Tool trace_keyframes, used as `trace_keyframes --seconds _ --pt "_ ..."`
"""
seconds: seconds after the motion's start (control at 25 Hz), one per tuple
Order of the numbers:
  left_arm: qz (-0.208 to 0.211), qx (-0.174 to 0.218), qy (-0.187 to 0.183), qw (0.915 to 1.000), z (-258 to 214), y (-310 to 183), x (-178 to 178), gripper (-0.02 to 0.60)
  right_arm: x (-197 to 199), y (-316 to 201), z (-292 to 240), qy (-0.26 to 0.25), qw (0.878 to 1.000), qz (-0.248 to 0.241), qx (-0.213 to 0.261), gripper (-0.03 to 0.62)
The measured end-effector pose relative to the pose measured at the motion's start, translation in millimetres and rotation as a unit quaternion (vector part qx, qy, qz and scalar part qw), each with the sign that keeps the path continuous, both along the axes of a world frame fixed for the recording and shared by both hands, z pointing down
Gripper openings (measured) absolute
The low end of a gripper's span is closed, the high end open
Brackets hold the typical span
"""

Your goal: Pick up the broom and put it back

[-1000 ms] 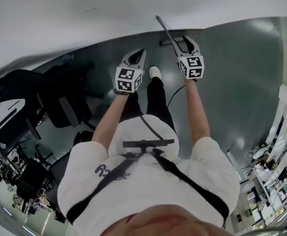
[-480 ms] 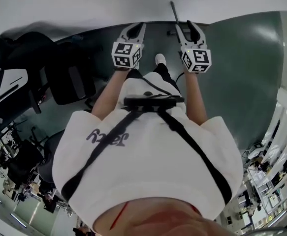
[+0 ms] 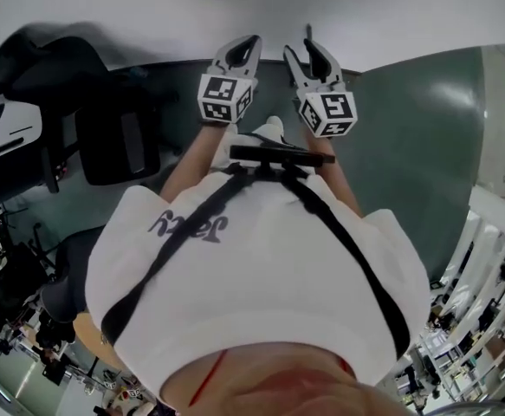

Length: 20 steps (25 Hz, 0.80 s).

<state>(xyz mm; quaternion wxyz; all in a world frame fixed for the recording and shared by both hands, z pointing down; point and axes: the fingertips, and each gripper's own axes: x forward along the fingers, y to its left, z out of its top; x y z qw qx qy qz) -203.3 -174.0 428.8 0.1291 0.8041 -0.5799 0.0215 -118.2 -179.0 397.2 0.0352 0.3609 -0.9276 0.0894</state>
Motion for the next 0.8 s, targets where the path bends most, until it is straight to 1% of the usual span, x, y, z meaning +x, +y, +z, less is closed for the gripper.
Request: trace_keyframes --seconds 0.16,0.2,0.32,0.44,0.56,0.72,0.8 --pt "-0.016 0.016 -0.018 0.9996 -13 0 -6 0.011 -11 2 -17 -0.007 1.0 -0.008 0.023 0.19" --pt "-0.018 0.017 -0.018 0.9995 -15 0 -8 0.011 -13 0 -20 -0.009 1.0 -0.008 0.026 0.167" --pt "-0.025 0.026 -0.015 0.9993 -24 0 -14 0.011 -17 -8 -26 -0.008 0.999 -0.004 0.031 0.147" --pt "-0.026 0.033 -0.019 0.9989 -32 -4 -16 0.011 -15 -15 -26 0.002 1.0 0.007 0.027 0.101" --pt "-0.027 0.04 -0.029 0.9984 -39 -7 -19 0.011 -12 -21 -25 0.006 0.999 0.02 0.026 0.091" --pt "-0.033 0.041 -0.03 0.9981 -41 -9 -27 0.011 -10 -29 -23 0.0 0.999 0.033 0.012 0.019" --pt "-0.035 0.04 -0.03 0.9981 -43 -9 -28 0.011 -8 -32 -25 0.004 0.999 0.037 0.011 0.008"
